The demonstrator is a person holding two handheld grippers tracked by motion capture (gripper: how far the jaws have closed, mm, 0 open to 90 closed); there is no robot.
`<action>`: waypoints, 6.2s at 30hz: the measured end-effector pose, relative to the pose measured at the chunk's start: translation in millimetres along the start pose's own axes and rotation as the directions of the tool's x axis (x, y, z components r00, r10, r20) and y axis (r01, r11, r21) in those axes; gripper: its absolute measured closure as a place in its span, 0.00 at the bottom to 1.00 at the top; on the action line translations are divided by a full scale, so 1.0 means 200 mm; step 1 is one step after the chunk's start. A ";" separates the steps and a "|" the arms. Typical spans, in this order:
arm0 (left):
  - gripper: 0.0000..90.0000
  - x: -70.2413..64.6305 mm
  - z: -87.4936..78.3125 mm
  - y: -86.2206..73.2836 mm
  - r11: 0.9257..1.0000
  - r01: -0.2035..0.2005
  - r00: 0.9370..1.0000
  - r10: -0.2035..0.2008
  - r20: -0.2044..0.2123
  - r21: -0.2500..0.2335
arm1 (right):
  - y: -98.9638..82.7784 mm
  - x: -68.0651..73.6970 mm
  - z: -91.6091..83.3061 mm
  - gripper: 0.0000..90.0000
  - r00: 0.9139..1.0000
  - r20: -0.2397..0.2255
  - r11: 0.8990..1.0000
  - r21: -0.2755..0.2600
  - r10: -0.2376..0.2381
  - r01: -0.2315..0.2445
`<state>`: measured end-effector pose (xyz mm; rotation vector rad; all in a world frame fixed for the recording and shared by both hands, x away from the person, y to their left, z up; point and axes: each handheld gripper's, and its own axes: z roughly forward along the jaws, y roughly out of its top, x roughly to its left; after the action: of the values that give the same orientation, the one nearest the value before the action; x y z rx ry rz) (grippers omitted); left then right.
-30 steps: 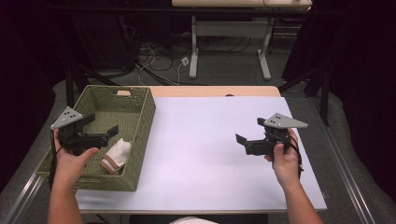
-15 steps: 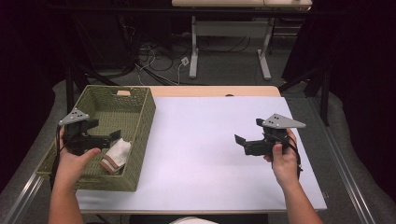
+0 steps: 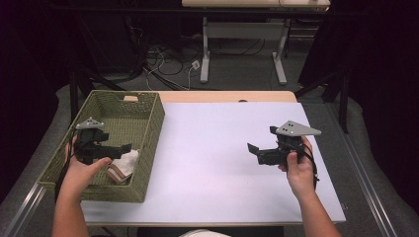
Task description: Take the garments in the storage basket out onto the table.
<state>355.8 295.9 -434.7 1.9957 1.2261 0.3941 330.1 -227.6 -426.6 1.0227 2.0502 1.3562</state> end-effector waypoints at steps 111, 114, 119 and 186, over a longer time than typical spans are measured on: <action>0.67 0.11 0.37 -0.16 0.935 -0.127 0.992 0.123 0.033 0.331 | -0.04 -0.01 0.05 0.11 1.000 0.001 0.998 0.058 -0.011 0.011; 0.69 0.10 0.37 -0.16 0.935 -0.127 0.992 0.126 0.025 0.331 | -0.04 -0.01 0.05 0.11 1.000 0.000 0.998 0.061 -0.007 0.007; 0.71 0.10 0.36 -0.16 0.938 -0.128 0.992 0.126 0.025 0.324 | -0.04 -0.01 0.05 0.11 1.000 0.001 0.998 0.060 -0.010 0.010; 0.76 0.14 0.07 -0.11 0.984 0.034 0.997 -0.047 -0.069 -0.176 | -0.04 -0.01 0.05 0.11 1.000 0.001 0.998 0.060 -0.003 0.003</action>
<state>363.9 320.0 -463.5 1.8186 1.2311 0.5395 336.3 -224.7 -438.5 1.0450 2.1023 1.2992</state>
